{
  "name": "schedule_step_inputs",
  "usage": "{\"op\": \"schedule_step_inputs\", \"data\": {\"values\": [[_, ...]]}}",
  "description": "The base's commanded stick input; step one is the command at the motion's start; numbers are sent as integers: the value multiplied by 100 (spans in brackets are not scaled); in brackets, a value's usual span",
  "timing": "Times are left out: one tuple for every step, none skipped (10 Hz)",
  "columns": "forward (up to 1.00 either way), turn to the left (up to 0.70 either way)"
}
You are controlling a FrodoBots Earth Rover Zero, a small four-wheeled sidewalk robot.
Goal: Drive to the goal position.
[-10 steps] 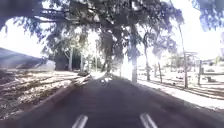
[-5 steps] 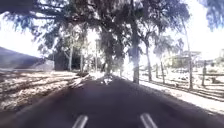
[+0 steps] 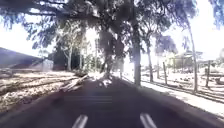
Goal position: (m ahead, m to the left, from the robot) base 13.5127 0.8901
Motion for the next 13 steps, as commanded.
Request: {"op": "schedule_step_inputs", "data": {"values": [[100,0],[100,0],[100,0],[100,40],[100,40],[100,0],[100,0],[100,0],[100,0],[100,0],[100,0],[100,0],[100,0]]}}
